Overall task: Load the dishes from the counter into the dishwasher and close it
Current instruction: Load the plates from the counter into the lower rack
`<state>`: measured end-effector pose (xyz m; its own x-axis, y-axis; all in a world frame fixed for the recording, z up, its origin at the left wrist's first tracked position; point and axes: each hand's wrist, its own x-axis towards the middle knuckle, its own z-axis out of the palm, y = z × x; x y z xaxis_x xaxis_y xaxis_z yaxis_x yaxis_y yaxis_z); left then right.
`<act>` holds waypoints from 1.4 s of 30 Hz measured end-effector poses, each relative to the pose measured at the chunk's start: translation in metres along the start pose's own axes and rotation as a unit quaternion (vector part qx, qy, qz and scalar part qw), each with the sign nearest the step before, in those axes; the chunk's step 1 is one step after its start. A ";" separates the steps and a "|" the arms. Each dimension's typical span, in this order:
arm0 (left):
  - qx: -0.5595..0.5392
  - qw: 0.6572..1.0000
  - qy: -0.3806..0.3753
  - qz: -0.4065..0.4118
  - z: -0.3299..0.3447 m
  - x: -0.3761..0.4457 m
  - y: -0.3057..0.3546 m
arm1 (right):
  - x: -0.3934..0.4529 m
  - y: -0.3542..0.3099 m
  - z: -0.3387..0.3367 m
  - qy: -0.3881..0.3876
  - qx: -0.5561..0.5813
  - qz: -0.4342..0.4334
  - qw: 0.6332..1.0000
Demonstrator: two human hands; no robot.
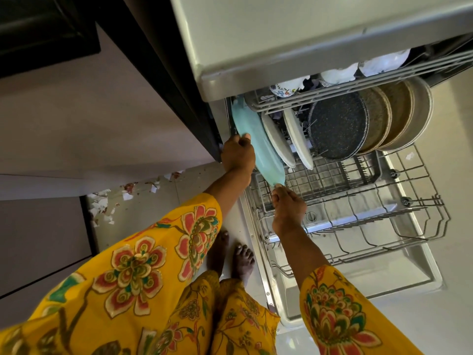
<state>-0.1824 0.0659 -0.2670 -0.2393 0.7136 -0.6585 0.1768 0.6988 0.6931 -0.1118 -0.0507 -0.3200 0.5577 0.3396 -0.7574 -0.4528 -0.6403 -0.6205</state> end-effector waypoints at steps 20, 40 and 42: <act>-0.081 0.987 -0.046 -0.130 0.000 0.010 -0.015 | 0.007 -0.012 0.007 -0.165 -0.160 0.049 0.972; -0.177 0.976 -0.058 -0.110 -0.044 -0.072 0.005 | -0.068 -0.079 -0.001 -0.165 -0.227 -0.061 0.958; -0.206 0.972 -0.046 -0.107 -0.055 -0.085 0.013 | -0.085 -0.085 0.000 -0.175 -0.226 -0.068 0.956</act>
<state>-0.2118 0.0111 -0.1859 -0.1397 0.5689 -0.8105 -0.2689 0.7659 0.5840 -0.1208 -0.0248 -0.2026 0.2872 0.6006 -0.7462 -0.0014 -0.7788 -0.6273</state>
